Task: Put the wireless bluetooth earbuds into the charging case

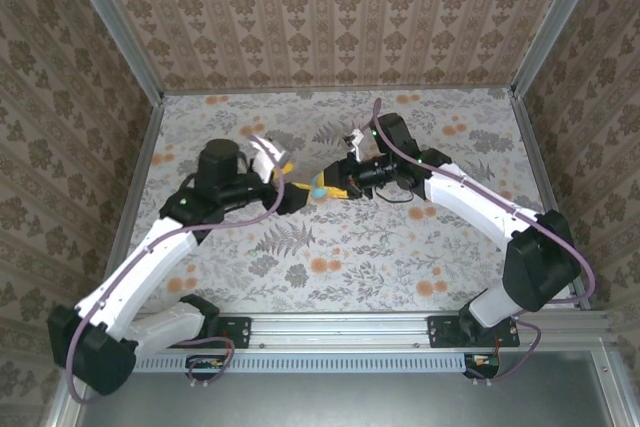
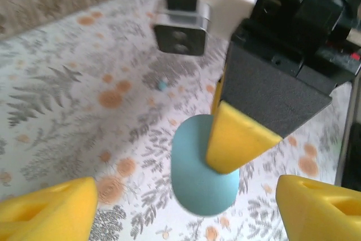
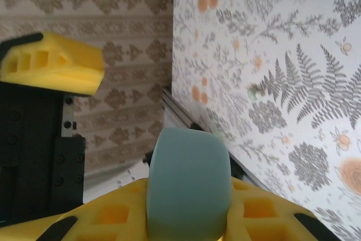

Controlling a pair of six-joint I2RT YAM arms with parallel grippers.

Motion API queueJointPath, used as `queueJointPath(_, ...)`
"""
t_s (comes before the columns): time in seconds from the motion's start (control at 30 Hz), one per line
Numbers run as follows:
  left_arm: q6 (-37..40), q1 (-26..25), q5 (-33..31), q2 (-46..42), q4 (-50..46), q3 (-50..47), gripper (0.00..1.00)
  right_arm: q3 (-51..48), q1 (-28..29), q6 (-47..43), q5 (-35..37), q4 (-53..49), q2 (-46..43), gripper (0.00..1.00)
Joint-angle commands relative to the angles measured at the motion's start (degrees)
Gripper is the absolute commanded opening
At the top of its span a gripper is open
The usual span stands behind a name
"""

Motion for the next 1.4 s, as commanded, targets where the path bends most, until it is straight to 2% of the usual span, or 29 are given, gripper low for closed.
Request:
queueJointPath(0.0, -12.0, 2.6, 6.6, -3.5, 18.2, -6.3, 0.84, -2.3, 0.1, 13.4, 5.6, 13.9, -3.6, 0.22)
queueJointPath(0.1, -14.4, 2.8, 6.9, -5.5, 27.1, -11.1, 0.83, -4.3, 0.1, 19.7, 9.0, 20.5, -5.1, 0.22)
queueJointPath(0.27, -15.1, 2.8, 8.9, -5.9, 33.2, -13.5, 0.82, -6.6, 0.5, 24.8, 14.1, 24.5, -6.7, 0.22)
queueJointPath(0.63, -25.0, 2.9, 14.5, 5.4, 49.4, -11.4, 0.74, -8.8, 2.6, 30.4, 17.8, 29.1, -11.3, 0.23)
queueJointPath(1.03, -23.7, 2.5, 16.1, 8.4, 50.7, -8.7, 0.57, -9.2, 3.5, 32.1, 17.8, 30.2, -11.7, 0.23)
queueJointPath(1.37, -22.6, 2.0, 16.6, 10.4, 51.0, -7.7, 0.57, -8.9, 4.3, 33.5, 17.6, 31.3, -11.4, 0.23)
